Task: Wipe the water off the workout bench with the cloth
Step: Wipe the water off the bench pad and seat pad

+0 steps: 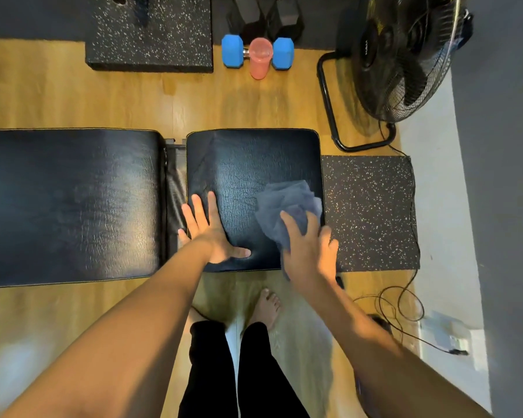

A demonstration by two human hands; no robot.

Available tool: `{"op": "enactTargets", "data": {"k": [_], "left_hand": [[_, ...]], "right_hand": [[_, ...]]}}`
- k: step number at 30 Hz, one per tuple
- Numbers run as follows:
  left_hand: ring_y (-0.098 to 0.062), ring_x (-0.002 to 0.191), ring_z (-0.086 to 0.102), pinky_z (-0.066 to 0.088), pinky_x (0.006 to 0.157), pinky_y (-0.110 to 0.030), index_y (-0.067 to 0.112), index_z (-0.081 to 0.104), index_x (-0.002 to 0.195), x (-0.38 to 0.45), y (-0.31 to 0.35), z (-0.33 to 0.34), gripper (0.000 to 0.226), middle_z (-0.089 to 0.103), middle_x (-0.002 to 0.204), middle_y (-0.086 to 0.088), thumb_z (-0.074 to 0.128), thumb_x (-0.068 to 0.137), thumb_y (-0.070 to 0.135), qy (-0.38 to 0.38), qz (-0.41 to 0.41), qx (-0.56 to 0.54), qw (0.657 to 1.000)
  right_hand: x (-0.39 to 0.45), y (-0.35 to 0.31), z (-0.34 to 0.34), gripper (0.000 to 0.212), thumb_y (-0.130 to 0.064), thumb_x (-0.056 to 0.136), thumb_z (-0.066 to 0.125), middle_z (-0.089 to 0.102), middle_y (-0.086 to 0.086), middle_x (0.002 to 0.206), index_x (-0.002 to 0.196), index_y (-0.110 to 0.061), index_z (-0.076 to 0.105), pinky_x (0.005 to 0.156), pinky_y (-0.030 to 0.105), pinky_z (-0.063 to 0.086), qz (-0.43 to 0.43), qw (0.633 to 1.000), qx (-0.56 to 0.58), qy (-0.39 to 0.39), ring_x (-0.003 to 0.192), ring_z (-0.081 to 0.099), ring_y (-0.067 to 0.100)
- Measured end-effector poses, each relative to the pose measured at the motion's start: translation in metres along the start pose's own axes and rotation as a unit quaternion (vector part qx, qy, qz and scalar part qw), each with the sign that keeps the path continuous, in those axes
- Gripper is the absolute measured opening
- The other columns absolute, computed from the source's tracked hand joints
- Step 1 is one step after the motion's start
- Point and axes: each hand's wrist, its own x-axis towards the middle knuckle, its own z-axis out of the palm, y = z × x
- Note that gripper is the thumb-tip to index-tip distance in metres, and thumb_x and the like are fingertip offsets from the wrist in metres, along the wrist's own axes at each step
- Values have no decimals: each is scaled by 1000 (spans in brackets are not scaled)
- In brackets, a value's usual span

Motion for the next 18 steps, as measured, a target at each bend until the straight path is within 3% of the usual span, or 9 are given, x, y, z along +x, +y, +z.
{"op": "enactTargets", "data": {"k": [2, 8, 10, 14, 16, 18], "left_hand": [[-27, 140, -43, -3, 117, -61, 33, -48, 136, 3, 1, -2, 160, -57, 143, 0, 83, 52, 71, -15, -1, 11, 1000], [-28, 139, -43, -2, 117, -64, 32, -49, 135, 3, 1, -4, 161, -58, 142, -1, 82, 50, 73, -27, -1, 20, 999], [-28, 139, -43, -1, 116, -64, 32, -49, 135, 2, 2, -5, 161, -58, 142, -2, 82, 49, 73, -27, -2, 19, 999], [-25, 141, -39, -2, 118, -62, 33, -45, 138, 3, 5, -3, 149, -52, 147, -2, 78, 62, 67, -13, -13, 12, 1000], [-26, 142, -37, -2, 118, -63, 35, -43, 139, 4, 5, -2, 141, -50, 150, -2, 76, 68, 60, -4, -15, 8, 1000], [-27, 139, -42, -4, 116, -62, 34, -46, 137, 4, 3, -4, 154, -56, 144, -2, 84, 58, 61, -30, -6, 9, 1000]], "right_hand": [[42, 1, -12, 73, -41, 80, 71, 37, 10, 136, 143, -40, 33, 77, 48, 47, 23, 1000, -16, 12, 97, 48, 33], [123, -22, -31, 69, -31, 91, 61, 28, 12, 147, 148, -41, 25, 91, 55, 40, 144, 985, 89, -15, 119, 38, 37], [102, -32, -30, 73, -32, 86, 66, 33, 13, 146, 147, -39, 27, 86, 52, 41, 84, 995, 44, 10, 115, 43, 37], [17, -41, 0, 68, -25, 79, 68, 46, 15, 141, 140, -37, 41, 72, 46, 43, -125, 992, -6, 33, 93, 51, 36], [-17, -32, 11, 67, -24, 78, 69, 48, 16, 140, 139, -36, 43, 68, 44, 44, -165, 986, 3, 19, 86, 51, 35], [-24, -12, 15, 71, -24, 76, 73, 46, 15, 140, 140, -36, 43, 69, 43, 44, -177, 984, 4, 14, 86, 49, 34]]}}
